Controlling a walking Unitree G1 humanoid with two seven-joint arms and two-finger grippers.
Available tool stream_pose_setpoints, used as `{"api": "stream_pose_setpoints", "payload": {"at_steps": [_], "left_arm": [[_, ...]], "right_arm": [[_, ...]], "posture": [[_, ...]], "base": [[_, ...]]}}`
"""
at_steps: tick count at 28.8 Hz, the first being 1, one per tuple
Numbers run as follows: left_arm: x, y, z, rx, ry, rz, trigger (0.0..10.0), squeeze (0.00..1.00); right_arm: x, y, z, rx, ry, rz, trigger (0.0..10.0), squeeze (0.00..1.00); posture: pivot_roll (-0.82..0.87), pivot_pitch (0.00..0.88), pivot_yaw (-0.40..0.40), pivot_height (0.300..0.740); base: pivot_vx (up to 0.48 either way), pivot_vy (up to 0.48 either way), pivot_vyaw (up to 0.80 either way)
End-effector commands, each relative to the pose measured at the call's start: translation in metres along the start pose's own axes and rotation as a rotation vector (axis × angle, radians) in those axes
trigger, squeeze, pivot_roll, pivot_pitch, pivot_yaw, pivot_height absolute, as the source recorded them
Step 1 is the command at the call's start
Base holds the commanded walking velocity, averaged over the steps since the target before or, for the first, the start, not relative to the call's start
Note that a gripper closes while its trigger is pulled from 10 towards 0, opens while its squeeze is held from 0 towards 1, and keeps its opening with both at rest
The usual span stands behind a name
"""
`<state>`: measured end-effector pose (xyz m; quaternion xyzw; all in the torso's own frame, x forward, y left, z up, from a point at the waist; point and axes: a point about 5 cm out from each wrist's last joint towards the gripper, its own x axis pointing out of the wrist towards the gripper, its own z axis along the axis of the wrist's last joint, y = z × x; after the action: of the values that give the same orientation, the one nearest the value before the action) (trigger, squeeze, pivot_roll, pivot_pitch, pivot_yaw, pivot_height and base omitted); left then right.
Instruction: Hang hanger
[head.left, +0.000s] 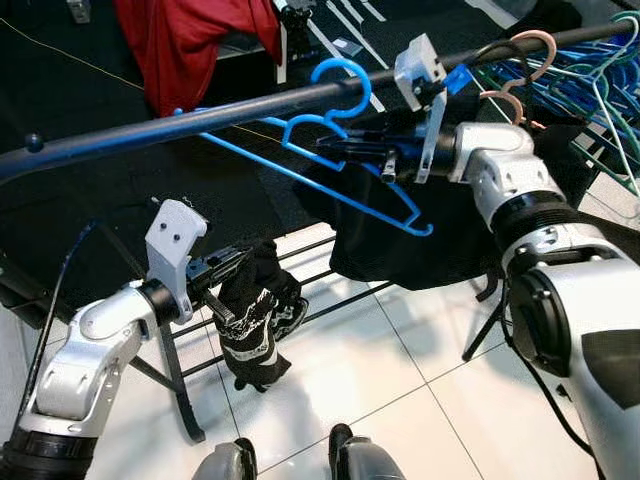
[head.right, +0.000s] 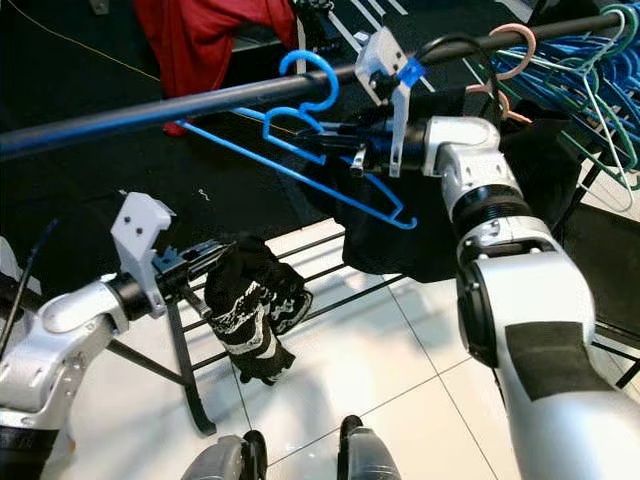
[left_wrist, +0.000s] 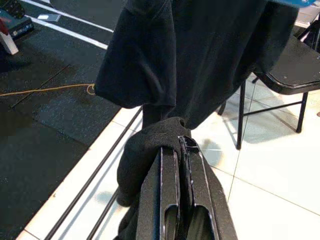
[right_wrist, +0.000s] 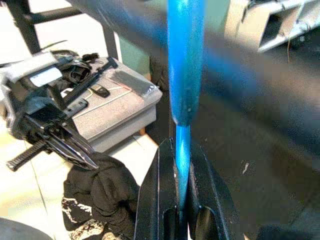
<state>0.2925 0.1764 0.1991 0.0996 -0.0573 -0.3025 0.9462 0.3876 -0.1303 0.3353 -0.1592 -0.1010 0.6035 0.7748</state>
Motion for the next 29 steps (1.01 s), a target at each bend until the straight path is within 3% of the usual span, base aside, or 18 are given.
{"api": "stream_pose_setpoints", "payload": {"at_steps": [1,9,13,14,16,19,24,25,26,27,29], "left_arm": [[0.001,-0.005,0.000,0.003,-0.017,-0.015,10.0,0.00],[0.006,-0.010,-0.007,0.006,0.001,-0.023,10.0,0.00],[0.009,-0.012,-0.010,0.010,0.014,-0.020,10.0,0.00],[0.009,-0.013,-0.012,0.010,0.020,-0.017,10.0,0.00],[0.009,-0.013,-0.012,0.010,0.020,-0.017,10.0,0.00],[0.011,-0.015,-0.014,0.011,0.028,-0.014,10.0,0.00],[0.012,-0.016,-0.017,0.027,0.044,-0.014,10.0,0.00],[0.011,-0.015,-0.019,0.033,0.051,-0.001,10.0,0.00],[0.011,-0.015,-0.019,0.033,0.051,-0.001,10.0,0.00],[0.011,-0.013,-0.021,0.037,0.056,0.012,10.0,0.00],[0.011,-0.013,-0.021,0.037,0.056,0.012,10.0,0.00]], "right_arm": [[-0.002,-0.001,0.005,-0.011,-0.015,0.006,0.0,0.00],[-0.010,0.018,0.003,-0.013,-0.028,0.059,0.0,0.00],[-0.012,0.036,-0.016,0.041,0.017,0.029,0.0,0.00],[-0.011,0.051,-0.029,0.093,0.034,0.022,0.0,0.00],[-0.011,0.051,-0.029,0.093,0.034,0.022,0.0,0.00],[-0.013,0.075,-0.054,0.164,0.087,0.002,0.0,0.00],[-0.020,0.091,-0.076,0.171,0.164,-0.061,0.0,0.00],[-0.023,0.104,-0.092,0.171,0.197,-0.108,0.0,0.00],[-0.023,0.104,-0.092,0.171,0.197,-0.108,0.0,0.00],[-0.026,0.115,-0.104,0.180,0.207,-0.145,0.0,0.00],[-0.026,0.115,-0.104,0.180,0.207,-0.145,0.0,0.00]], "posture": [[-0.09,0.207,-0.050,0.740],[-0.10,0.152,-0.030,0.740],[-0.11,0.144,-0.026,0.740],[-0.11,0.146,-0.024,0.740],[-0.11,0.146,-0.024,0.740],[-0.11,0.143,-0.022,0.740],[-0.12,0.144,-0.028,0.740],[-0.12,0.144,-0.033,0.740],[-0.12,0.144,-0.033,0.740],[-0.11,0.145,-0.031,0.740],[-0.11,0.145,-0.031,0.740]], "base": [[0.000,0.000,0.00],[0.000,0.000,0.00],[0.000,0.000,0.00],[0.000,0.000,0.00],[0.000,0.000,0.00],[0.000,0.000,0.00],[0.000,0.000,0.00],[0.000,0.000,0.00],[0.000,0.000,0.00],[0.000,0.000,0.00],[0.000,0.000,0.00]]}}
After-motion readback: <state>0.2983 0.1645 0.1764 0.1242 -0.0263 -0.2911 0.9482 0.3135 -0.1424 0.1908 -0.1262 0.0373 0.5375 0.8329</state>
